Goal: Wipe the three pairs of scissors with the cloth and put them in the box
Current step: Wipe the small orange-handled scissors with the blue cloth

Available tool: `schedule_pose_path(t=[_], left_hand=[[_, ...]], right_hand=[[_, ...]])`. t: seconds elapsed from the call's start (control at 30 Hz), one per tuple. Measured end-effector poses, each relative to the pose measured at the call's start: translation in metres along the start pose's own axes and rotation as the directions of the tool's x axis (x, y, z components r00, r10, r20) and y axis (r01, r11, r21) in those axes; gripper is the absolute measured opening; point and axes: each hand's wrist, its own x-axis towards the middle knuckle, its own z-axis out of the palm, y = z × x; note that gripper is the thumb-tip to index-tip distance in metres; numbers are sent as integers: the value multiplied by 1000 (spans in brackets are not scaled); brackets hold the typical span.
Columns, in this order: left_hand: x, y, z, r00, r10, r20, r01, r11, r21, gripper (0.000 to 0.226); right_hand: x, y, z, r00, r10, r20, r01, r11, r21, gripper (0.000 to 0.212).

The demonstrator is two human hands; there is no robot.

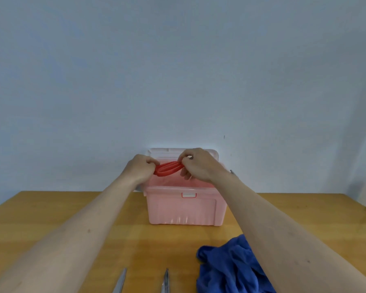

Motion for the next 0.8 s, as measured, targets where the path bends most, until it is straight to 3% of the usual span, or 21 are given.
schedule_pose_path(t=[0.07,0.13,0.23,0.57,0.67,0.8], left_hand=[[9,-3,0,999,-36,5,36,998,-46,39],[15,-2,2,998,-55,35,57,996,-62,40],[15,4,7,998,-42,50,45,996,-71,37],[-2,-9,13,998,58,21,-57,997,-59,32],[-8,-14,11,997,72,26,-70,993,-92,32],[-15,-20,9,995,92,46,-87,990,-108,31]], right_hand=[[2,5,-2,995,-60,78,74,979,-191,24],[5,11,-4,986,-138,97,167,886,-433,22],[5,15,-1,964,-255,76,249,763,-597,18],[35,32,21,996,25,86,35,776,-630,16],[43,38,23,981,155,121,-46,778,-626,23],[43,42,27,940,264,216,-93,808,-582,17]])
